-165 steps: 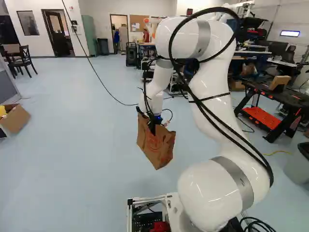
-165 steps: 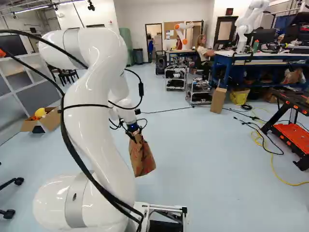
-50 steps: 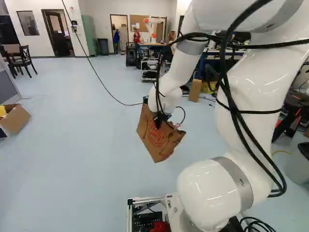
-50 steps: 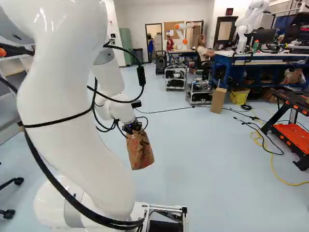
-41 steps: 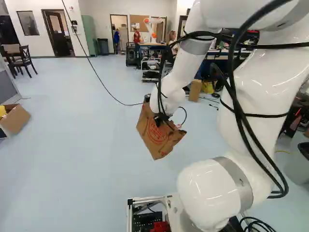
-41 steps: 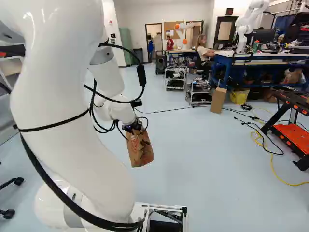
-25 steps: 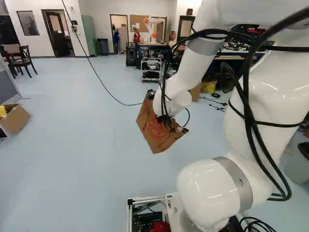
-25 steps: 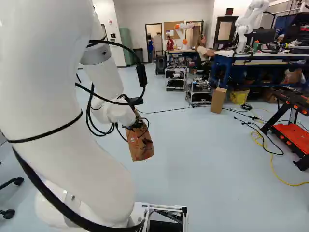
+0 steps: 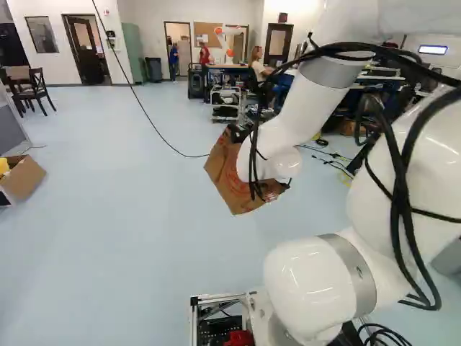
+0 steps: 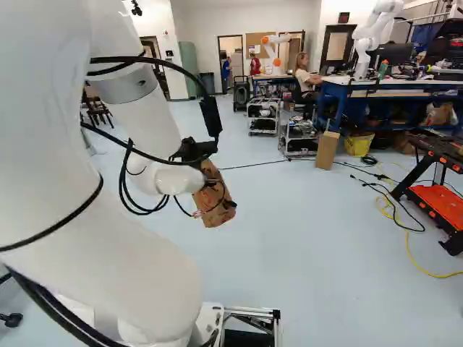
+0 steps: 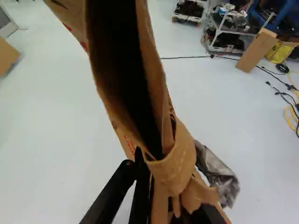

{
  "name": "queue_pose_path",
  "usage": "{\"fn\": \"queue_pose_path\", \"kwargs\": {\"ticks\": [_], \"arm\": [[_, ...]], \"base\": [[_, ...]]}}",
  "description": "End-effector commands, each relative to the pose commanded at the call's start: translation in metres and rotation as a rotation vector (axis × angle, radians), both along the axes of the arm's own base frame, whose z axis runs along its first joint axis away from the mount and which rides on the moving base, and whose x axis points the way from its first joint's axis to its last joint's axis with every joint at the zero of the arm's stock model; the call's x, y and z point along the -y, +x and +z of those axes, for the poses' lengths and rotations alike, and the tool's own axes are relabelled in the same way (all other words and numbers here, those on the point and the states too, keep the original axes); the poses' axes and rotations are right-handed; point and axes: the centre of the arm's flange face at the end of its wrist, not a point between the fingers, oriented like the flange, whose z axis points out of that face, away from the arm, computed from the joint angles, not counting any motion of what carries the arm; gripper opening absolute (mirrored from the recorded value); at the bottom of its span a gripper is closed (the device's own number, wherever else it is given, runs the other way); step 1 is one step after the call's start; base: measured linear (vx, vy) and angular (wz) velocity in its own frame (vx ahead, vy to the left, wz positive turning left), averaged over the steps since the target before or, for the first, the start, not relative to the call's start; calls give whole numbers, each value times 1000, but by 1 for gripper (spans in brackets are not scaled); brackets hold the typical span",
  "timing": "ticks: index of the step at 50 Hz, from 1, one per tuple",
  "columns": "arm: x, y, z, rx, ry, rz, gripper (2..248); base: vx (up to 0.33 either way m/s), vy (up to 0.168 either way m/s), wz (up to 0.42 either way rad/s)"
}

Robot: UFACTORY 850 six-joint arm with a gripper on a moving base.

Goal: Pick up the grocery bag from the ground

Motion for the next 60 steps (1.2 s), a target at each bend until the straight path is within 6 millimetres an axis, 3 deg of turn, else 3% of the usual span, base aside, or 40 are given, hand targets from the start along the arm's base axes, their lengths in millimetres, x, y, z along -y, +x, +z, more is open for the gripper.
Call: {"fn": "queue_pose_path", "kwargs": {"ticks": [32,60], "arm": [[13,-36,9,206,32,-74,21],[18,-52,12,289,40,-105,21]], "base": [[0,0,0],[0,0,0]]}}
